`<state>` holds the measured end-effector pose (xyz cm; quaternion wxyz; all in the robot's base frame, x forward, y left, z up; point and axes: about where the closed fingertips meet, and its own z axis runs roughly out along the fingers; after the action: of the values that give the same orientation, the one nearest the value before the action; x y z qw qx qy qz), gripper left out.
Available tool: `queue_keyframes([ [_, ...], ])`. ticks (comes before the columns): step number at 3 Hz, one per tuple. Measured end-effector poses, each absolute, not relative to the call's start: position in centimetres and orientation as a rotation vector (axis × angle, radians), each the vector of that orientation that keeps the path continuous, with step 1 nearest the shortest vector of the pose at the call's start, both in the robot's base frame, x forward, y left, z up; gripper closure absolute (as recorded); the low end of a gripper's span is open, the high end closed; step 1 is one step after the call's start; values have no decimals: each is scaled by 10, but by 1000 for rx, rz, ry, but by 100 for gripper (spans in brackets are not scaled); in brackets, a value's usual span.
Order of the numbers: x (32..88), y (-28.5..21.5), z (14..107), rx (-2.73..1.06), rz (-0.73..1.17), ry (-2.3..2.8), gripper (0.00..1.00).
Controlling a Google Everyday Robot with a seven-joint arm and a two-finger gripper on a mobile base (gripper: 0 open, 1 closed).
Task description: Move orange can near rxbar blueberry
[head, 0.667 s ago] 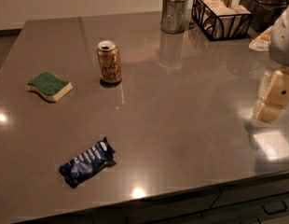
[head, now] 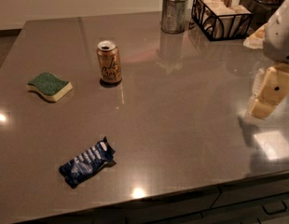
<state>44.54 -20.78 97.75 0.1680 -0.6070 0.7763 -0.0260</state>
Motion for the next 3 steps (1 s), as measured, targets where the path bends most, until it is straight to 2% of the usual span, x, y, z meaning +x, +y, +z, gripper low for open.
queue_keyframes([
  [2, 508, -129, 956, -1652, 84, 2113, 0],
  [3, 550, -58, 942, -1611, 226, 2017, 0],
])
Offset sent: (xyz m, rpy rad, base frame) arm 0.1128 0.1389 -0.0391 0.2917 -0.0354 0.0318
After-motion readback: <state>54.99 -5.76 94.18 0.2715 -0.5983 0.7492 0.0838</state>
